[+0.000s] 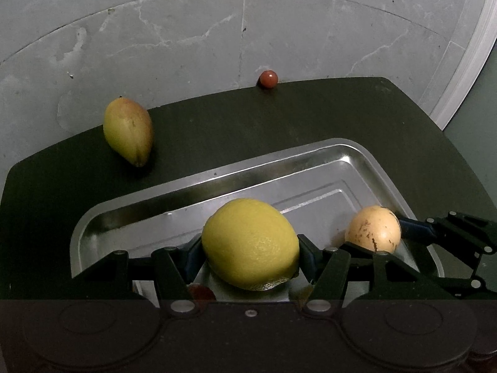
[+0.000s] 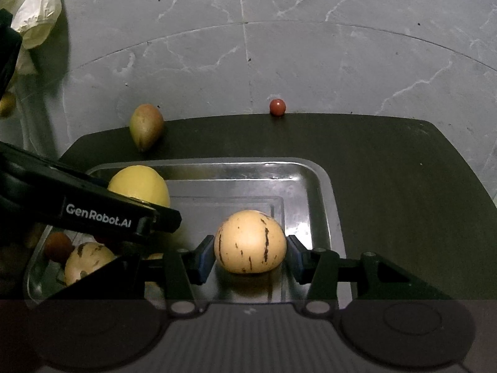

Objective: Organize fruits
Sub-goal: 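Carry the lemon and pale round fruit back over the tray with both tools, then open the left tool to drop the lemon while the right tool drops the pale fruit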

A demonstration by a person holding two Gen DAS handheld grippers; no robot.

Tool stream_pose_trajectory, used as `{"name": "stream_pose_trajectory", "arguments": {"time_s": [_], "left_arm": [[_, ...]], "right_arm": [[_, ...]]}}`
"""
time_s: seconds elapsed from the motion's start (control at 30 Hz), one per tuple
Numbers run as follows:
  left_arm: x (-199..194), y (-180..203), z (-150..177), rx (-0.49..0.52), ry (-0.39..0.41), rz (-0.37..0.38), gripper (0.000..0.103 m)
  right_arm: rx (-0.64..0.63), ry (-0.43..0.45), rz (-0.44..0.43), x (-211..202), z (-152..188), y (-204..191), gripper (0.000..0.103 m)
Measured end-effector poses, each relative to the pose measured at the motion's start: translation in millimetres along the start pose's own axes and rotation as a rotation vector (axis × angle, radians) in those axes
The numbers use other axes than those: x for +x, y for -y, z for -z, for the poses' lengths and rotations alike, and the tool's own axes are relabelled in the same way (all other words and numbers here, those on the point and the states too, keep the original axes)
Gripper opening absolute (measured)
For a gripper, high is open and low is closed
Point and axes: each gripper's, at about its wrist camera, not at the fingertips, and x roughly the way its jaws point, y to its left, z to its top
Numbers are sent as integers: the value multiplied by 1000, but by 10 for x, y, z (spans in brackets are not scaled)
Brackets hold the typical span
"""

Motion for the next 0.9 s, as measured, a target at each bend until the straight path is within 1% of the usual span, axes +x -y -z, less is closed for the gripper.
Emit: {"name": "stream_pose_trajectory", "arguments": {"time_s": [0.33, 0.63, 0.73, 0.9], "left_arm": [[26, -14, 39, -7, -12, -2, 63], [14, -42, 95, -15, -26, 1, 63], [-5, -56, 107, -13, -32, 5, 63], [-49, -47, 136, -14, -19, 19, 64]], "right_arm": [[-2, 0, 5, -4, 1, 6, 53], [3, 1, 20, -23, 17, -13, 56], [6, 4, 28, -65, 28, -23, 59], [15, 12, 45, -161, 46, -10, 67]]}}
